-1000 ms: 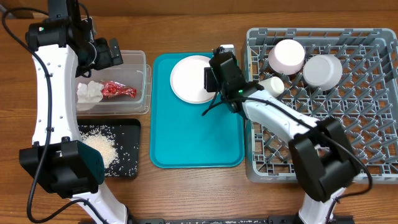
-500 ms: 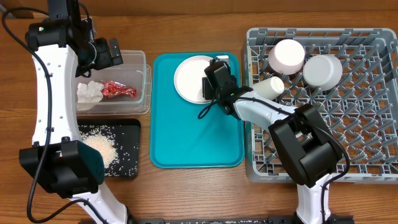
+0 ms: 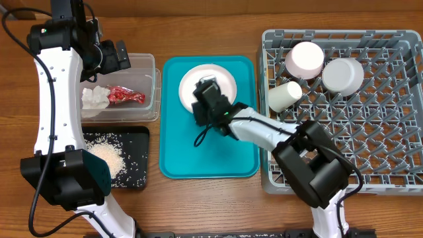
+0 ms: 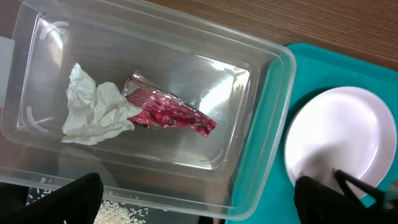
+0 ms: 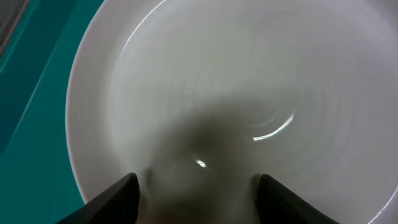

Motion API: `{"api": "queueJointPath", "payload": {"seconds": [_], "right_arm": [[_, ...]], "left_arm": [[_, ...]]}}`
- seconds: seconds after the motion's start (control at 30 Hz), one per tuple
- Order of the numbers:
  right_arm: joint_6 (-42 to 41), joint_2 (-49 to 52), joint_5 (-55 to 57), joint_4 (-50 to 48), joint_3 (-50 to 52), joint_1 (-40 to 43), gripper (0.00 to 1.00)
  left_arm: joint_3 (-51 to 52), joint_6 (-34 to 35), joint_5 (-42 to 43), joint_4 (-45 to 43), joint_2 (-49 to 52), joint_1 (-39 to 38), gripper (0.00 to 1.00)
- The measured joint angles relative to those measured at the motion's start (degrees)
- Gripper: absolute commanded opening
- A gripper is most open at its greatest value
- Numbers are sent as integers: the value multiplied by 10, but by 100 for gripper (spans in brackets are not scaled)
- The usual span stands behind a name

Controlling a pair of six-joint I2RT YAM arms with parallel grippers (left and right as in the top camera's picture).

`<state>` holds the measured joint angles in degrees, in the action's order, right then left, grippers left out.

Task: Sort waste into correct bins and load items into the dishwasher
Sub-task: 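Grasp the pink plate edge with the right gripper and lift it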

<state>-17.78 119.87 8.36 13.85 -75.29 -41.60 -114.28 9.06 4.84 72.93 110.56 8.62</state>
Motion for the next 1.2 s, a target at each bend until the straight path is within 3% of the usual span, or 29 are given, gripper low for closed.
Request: {"api": "queueJointPath", "payload": {"seconds": [0.37,0.73,1.2], "right_arm": [[0,-6,-8,29,-11,-50,67],[3,-84,25,30,-29,30,67],[3,-14,25,14,-29,55,65]], "left_arm": [[0,0,0,0,0,0,100],[0,0,0,0,0,0,100],[0,0,0,0,0,0,100]]}}
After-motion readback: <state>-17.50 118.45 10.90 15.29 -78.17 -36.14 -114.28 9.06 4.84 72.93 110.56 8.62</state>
